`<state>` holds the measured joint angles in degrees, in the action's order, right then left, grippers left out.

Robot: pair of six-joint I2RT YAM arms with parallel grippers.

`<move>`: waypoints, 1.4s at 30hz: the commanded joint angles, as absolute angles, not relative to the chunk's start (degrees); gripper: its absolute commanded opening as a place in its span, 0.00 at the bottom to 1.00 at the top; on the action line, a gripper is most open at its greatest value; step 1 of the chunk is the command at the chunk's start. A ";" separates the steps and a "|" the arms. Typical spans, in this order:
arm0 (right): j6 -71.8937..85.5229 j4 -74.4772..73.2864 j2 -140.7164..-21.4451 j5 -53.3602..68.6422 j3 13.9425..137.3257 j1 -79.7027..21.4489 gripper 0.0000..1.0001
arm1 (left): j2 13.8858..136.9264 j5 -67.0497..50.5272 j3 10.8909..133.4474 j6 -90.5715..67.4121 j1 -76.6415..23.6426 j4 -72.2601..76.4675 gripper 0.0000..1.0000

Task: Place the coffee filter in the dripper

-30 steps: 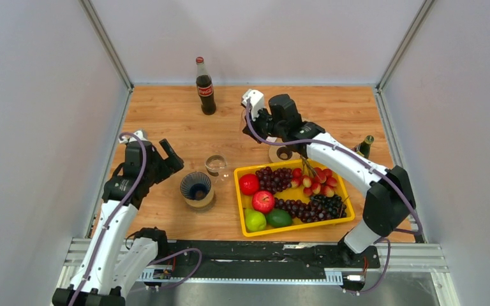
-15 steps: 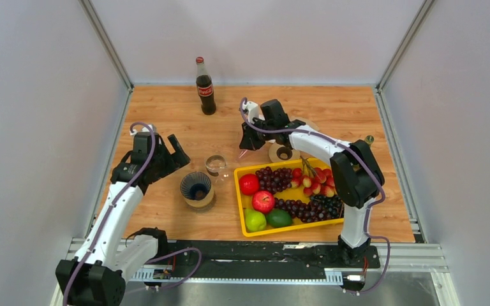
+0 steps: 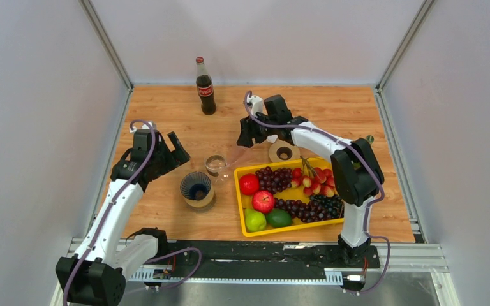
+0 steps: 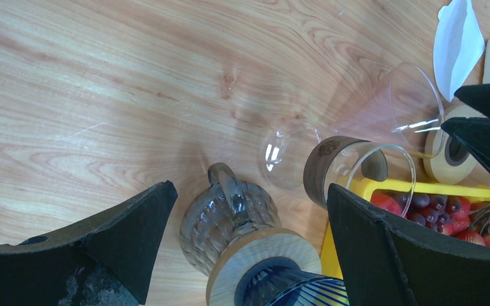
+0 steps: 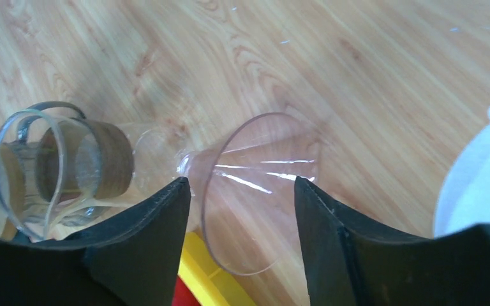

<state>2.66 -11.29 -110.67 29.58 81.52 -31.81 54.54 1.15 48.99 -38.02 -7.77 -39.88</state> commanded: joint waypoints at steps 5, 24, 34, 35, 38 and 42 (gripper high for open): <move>1.87 -8.61 -108.46 12.13 85.06 -27.63 0.75 | 54.62 1.73 51.33 -36.46 -7.41 -39.09 1.00; -7.30 -9.65 -124.55 -15.45 95.64 -31.20 0.77 | 56.39 4.07 51.22 -35.69 -7.47 -39.53 1.00; -9.88 -9.62 -127.63 -23.73 95.86 -32.87 0.72 | 55.92 5.76 50.86 -35.33 -7.47 -40.68 1.00; -10.05 -9.66 -127.88 -24.07 95.85 -32.87 0.72 | 55.75 5.90 50.87 -35.29 -7.47 -40.82 1.00; -10.03 -9.67 -128.22 -24.52 95.66 -32.95 0.67 | 55.52 6.24 50.78 -35.31 -7.42 -41.28 1.00; -9.55 -9.69 -128.31 -24.90 95.34 -32.97 0.50 | 54.89 6.45 50.63 -35.31 -7.41 -41.39 1.00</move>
